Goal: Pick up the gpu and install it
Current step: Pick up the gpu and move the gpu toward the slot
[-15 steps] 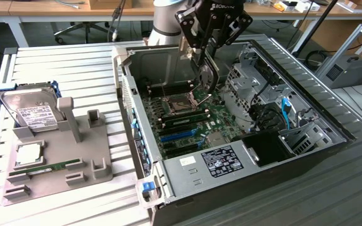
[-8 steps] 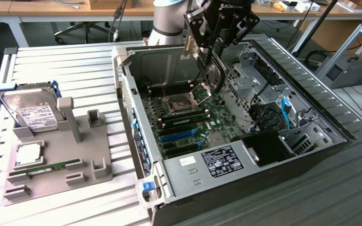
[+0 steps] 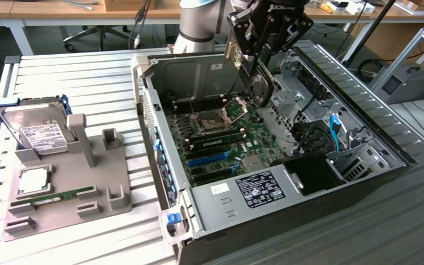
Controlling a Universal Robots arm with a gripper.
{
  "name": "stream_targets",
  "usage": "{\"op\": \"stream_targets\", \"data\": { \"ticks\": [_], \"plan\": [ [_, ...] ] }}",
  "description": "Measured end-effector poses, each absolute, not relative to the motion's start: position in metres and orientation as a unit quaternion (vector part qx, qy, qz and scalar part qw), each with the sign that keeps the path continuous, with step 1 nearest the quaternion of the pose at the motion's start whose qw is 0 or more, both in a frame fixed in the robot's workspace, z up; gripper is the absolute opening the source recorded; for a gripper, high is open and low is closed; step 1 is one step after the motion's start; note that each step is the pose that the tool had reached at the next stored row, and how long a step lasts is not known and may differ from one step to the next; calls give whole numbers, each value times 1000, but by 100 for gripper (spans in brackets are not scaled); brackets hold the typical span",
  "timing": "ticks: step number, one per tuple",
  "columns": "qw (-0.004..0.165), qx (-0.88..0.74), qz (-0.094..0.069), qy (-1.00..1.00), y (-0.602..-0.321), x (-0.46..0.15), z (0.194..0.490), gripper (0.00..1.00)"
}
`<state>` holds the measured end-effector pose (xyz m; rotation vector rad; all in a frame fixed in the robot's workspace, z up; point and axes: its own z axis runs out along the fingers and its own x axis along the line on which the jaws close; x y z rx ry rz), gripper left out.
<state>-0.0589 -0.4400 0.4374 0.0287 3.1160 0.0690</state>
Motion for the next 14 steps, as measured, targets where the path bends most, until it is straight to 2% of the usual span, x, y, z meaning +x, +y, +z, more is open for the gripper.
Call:
{"op": "stream_targets", "data": {
  "ticks": [14],
  "plan": [
    [12,9,22,1000,-440,0,437,27]
  ]
}}
